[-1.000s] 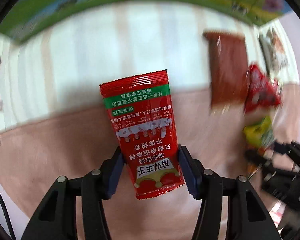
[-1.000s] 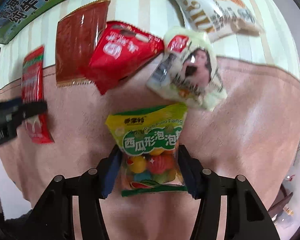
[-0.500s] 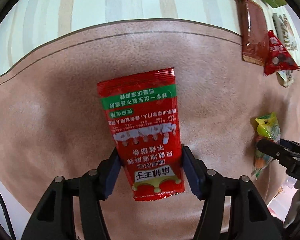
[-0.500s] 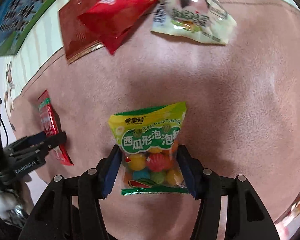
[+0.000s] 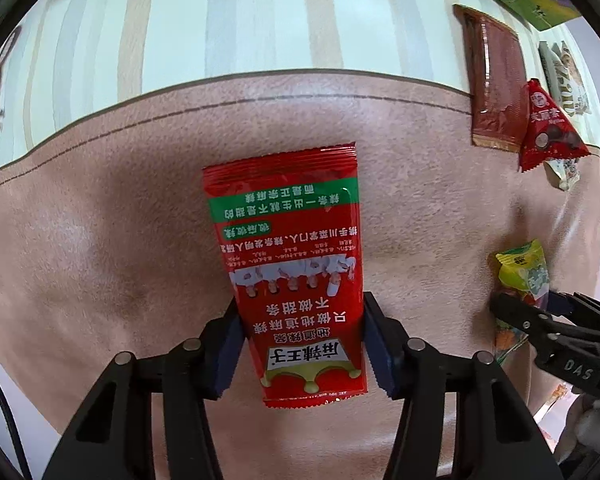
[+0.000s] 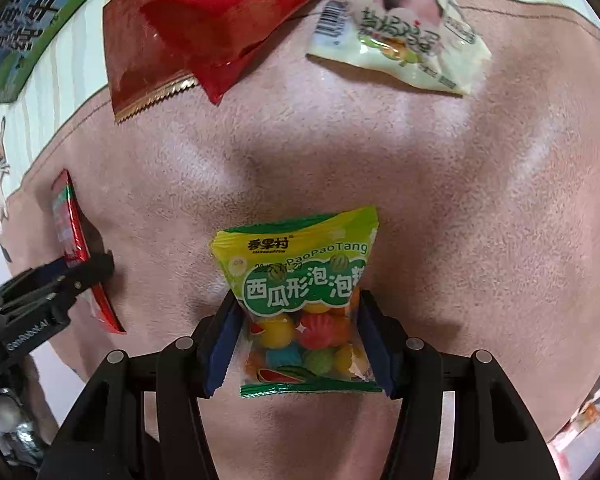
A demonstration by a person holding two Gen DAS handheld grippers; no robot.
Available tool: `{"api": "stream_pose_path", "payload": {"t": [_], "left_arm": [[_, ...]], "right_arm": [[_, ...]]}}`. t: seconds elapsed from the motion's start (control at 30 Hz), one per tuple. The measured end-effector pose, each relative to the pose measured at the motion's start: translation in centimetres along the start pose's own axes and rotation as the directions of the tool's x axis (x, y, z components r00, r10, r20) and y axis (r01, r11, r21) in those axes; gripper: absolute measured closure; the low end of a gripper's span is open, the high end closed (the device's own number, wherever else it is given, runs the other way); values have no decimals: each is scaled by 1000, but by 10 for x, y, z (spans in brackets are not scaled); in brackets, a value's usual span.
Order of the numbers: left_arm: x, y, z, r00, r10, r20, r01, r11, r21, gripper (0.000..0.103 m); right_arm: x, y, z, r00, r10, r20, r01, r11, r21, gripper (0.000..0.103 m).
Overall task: Organize snacks
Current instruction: 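Carry the red packet and candy bag into the box and open both tools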
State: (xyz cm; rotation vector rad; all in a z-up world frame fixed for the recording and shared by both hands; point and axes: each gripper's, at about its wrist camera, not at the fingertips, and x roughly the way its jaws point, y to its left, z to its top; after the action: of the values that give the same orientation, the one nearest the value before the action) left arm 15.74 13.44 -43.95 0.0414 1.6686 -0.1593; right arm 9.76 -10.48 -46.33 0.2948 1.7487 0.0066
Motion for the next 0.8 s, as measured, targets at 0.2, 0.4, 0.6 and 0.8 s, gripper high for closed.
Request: {"api": "stream_pose_path", "payload": {"t": [0.2,0.4,0.6,0.8], "left_arm": [[-10,-13,-1,1000,1,10,-1,1000,15,53],[-12,-4,-7,999,-6,32,5,999,37,54],[-27,-1,-10,998,-26,53,25,999,28,55],[-64,-2,-10,993,-69,100,65,997,46,55]], "right_arm": [[1,23,-10,999,-41,35,42,998,-39,46],[-11,29,-24,997,-43,65,47,997,-59,48],[-23,22,-32,996,-13,84,18,998,-59,49],[-58,19,-36,990,50,130,-42,997,-70,50]]}}
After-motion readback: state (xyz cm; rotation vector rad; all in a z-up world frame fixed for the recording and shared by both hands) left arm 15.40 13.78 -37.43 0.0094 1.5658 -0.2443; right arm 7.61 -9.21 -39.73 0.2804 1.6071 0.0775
